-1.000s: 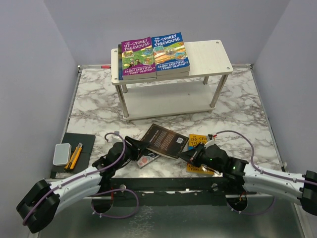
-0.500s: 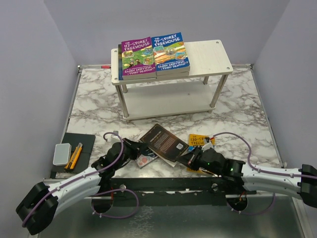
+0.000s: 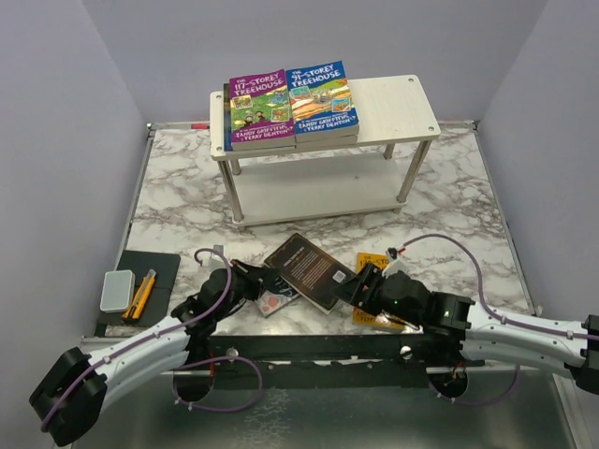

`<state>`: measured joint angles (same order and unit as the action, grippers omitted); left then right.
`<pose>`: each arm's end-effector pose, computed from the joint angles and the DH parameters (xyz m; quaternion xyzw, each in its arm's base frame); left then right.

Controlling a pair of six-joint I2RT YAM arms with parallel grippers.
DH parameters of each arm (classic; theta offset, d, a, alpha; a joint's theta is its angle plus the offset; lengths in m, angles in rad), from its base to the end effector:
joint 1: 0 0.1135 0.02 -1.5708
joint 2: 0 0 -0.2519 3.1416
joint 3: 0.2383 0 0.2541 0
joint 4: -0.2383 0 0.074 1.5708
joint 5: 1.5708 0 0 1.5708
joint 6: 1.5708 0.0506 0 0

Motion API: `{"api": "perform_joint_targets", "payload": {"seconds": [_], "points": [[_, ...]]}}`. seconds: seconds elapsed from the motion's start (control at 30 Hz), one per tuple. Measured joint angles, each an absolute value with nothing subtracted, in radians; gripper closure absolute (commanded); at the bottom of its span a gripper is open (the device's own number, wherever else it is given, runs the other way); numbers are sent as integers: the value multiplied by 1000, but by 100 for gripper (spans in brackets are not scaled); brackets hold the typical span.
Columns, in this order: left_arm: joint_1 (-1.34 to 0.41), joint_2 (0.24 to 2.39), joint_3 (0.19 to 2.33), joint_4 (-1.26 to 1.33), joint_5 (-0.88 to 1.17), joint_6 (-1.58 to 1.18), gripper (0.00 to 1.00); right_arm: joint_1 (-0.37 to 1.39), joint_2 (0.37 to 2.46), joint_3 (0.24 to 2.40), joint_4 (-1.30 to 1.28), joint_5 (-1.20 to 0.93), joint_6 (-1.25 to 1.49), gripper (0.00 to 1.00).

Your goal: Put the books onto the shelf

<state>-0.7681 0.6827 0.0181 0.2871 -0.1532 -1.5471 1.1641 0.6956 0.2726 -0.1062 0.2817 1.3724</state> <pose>0.1285 -0.1134 0.1216 -0.3530 0.7467 -0.4877 0.2829 0.0850 0.1618 0.1664 0.1588 0.8469 0.4340 0.2630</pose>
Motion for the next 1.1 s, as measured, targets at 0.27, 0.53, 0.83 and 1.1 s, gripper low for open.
{"api": "perform_joint_targets", "payload": {"seconds": [0.27, 0.53, 0.83, 1.1], "points": [[-768, 654, 18, 252, -147, -1516, 100, 1167, 848, 560, -216, 299, 1015, 23], [-768, 613, 43, 183, -139, -1474, 100, 1265, 1113, 705, -208, 380, 704, 20], [-768, 580, 64, 136, -122, -1446, 100, 1332, 1264, 736, -89, 450, 467, 20], [-768, 602, 123, 124, -106, -1423, 100, 1423, 1441, 815, -70, 598, 383, 19]]}}
